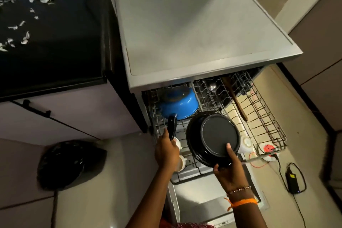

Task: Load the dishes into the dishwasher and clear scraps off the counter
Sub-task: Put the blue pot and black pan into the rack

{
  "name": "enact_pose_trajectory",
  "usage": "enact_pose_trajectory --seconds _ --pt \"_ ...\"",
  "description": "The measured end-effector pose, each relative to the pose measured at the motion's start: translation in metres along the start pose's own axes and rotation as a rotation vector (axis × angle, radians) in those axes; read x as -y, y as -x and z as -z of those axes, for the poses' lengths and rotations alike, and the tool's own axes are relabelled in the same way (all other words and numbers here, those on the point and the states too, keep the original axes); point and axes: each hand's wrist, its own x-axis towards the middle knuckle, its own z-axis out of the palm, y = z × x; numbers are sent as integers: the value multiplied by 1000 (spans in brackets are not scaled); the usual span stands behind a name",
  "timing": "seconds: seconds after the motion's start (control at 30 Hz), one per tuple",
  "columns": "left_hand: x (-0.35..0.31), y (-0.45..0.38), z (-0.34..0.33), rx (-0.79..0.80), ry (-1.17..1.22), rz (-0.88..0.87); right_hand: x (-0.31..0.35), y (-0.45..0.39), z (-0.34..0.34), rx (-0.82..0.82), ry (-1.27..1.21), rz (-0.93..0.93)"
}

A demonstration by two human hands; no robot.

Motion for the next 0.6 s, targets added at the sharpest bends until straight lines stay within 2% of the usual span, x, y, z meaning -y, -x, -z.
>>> enact_pose_trajectory --seconds 0.17,0.37,0.5,0.6 --pt "-12 -35 -24 -66 -51 -52 19 -38 9 56 63 38" --pt "-5 -72 -44 -67 -115 -76 49 -82 21 101 159 27" --pt "-11 -92 -59 -148 -102 -62 64 -104 26 144 134 -18" --pt "-12 -107 -72 -138 -87 -33 70 -117 30 153 105 -24"
